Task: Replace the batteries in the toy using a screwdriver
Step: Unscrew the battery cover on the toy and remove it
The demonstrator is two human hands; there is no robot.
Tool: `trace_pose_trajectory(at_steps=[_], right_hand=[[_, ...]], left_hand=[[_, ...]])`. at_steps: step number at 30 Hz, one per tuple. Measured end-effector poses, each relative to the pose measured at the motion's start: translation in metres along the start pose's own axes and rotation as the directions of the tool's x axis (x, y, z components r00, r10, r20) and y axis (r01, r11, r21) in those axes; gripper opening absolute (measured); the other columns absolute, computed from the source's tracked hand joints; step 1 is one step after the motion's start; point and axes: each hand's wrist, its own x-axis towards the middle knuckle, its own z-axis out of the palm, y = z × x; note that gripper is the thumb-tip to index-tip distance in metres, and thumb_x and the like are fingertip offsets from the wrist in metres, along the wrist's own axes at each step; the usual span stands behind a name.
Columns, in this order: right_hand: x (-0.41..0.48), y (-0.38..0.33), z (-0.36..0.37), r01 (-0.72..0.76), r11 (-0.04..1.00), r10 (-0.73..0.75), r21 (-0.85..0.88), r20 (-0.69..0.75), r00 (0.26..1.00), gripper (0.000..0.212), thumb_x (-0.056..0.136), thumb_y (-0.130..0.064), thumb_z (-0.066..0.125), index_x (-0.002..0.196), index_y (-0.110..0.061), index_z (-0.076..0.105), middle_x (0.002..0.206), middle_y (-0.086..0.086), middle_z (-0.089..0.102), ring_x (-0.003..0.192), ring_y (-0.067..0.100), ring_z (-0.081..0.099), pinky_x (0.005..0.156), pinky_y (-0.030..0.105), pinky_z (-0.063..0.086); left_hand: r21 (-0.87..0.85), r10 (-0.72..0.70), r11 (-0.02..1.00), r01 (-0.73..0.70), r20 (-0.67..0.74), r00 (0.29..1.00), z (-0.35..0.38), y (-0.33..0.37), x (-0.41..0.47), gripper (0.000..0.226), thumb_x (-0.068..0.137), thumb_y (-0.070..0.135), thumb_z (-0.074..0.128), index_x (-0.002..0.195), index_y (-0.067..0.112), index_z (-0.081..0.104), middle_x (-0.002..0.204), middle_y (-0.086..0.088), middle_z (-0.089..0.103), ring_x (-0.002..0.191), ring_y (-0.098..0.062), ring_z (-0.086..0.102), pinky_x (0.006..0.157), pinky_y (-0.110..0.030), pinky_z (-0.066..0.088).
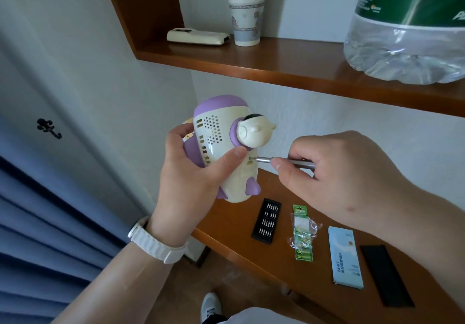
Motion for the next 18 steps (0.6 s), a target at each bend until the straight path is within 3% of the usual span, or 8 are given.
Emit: trace_pose_trajectory(at_steps=[3, 8, 11, 14, 16, 18], right_hand=[[-0.001, 0.008, -0.002, -0.004, 1.000, 0.004, -0.014, 0.021, 1.000, 0.045, 0.089, -0.054, 0.043, 0.060, -0.021, 0.056, 0.042, -0.010, 0.038, 0.034, 0.011, 0.036, 0.038, 0.018, 0.020], [-0.006, 0.014, -0.011, -0.043, 0.999, 0.045, -0.028, 0.069, 0.997, 0.037, 0.087, -0.051, 0.046, 0.065, -0.023, 0.056, 0.043, -0.010, 0.037, 0.035, 0.009, 0.035, 0.040, 0.018, 0.020], [-0.006, 0.016, -0.019, -0.076, 0.997, 0.079, -0.033, 0.114, 0.990, 0.030, 0.084, -0.049, 0.049, 0.067, -0.025, 0.053, 0.045, -0.008, 0.038, 0.038, 0.011, 0.037, 0.040, 0.014, 0.019], [-0.007, 0.018, -0.022, -0.075, 0.997, 0.077, -0.019, 0.117, 0.990, 0.027, 0.081, -0.047, 0.051, 0.067, -0.024, 0.051, 0.045, -0.007, 0.039, 0.041, 0.013, 0.039, 0.037, 0.019, 0.027], [-0.009, 0.019, -0.021, -0.069, 0.997, 0.071, -0.040, 0.077, 0.994, 0.032, 0.082, -0.051, 0.049, 0.064, -0.024, 0.051, 0.043, -0.007, 0.038, 0.036, 0.012, 0.035, 0.041, 0.015, 0.020], [-0.010, 0.020, -0.019, -0.075, 0.994, 0.079, -0.078, 0.051, 0.996, 0.043, 0.086, -0.056, 0.042, 0.058, -0.024, 0.049, 0.041, -0.007, 0.035, 0.034, 0.011, 0.033, 0.040, 0.020, 0.020]], left_hand=[[0.008, -0.004, 1.000, 0.004, 0.001, 1.000, 0.006, -0.001, 0.000, 0.083, 0.060, 0.050, 0.080, 0.130, 0.028, 0.041, 0.108, 0.009, 0.066, 0.088, -0.002, 0.070, 0.054, -0.021, 0.057], [0.031, -0.014, 0.999, 0.014, 0.016, 1.000, 0.019, -0.003, 0.000, 0.084, 0.060, 0.054, 0.080, 0.131, 0.030, 0.040, 0.110, 0.010, 0.066, 0.093, -0.008, 0.071, 0.060, -0.031, 0.062], [0.019, -0.020, 1.000, 0.020, 0.035, 0.999, 0.025, -0.003, -0.002, 0.086, 0.059, 0.053, 0.080, 0.131, 0.029, 0.040, 0.110, 0.010, 0.065, 0.093, -0.010, 0.071, 0.057, -0.031, 0.061], [0.026, -0.023, 0.999, 0.021, 0.053, 0.998, 0.028, -0.004, -0.004, 0.088, 0.059, 0.053, 0.079, 0.133, 0.029, 0.039, 0.112, 0.008, 0.064, 0.094, -0.011, 0.070, 0.055, -0.028, 0.060], [0.028, -0.015, 1.000, 0.014, 0.065, 0.998, 0.030, -0.004, -0.004, 0.088, 0.058, 0.054, 0.078, 0.133, 0.029, 0.039, 0.113, 0.009, 0.063, 0.094, -0.010, 0.069, 0.054, -0.024, 0.059], [0.034, -0.007, 0.999, 0.005, 0.074, 0.997, 0.031, -0.003, -0.005, 0.088, 0.058, 0.053, 0.077, 0.133, 0.029, 0.039, 0.111, 0.010, 0.063, 0.091, -0.006, 0.069, 0.052, -0.021, 0.057]])
